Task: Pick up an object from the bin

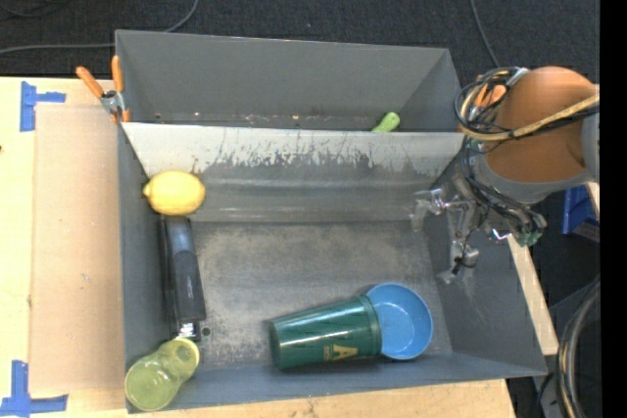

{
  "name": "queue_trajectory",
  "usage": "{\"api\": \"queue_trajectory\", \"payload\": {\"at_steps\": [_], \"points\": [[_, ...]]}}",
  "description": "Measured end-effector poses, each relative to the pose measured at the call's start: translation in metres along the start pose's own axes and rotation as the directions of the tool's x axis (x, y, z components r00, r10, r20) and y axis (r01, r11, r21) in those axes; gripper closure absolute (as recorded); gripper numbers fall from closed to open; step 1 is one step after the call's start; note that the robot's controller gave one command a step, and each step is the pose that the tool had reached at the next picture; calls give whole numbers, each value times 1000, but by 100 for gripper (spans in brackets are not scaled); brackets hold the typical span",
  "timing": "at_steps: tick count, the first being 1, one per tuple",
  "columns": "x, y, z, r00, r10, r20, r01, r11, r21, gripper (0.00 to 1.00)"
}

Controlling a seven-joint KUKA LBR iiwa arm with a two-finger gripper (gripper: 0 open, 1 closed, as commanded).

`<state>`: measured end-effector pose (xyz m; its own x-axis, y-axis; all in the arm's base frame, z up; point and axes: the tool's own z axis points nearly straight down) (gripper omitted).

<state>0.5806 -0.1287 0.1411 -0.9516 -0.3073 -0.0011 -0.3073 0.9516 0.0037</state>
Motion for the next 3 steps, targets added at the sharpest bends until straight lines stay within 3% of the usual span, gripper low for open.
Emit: {"api": "queue_trajectory", "payload": {"at_steps": [1,2,3], "points": [[-6,11,-19,1000,22,3,-22,1000,3,0],[39,5,20,1000,25,0,-25,1000,2,0],[49,31,28,996,-93,5,93,996,3,0]]}}
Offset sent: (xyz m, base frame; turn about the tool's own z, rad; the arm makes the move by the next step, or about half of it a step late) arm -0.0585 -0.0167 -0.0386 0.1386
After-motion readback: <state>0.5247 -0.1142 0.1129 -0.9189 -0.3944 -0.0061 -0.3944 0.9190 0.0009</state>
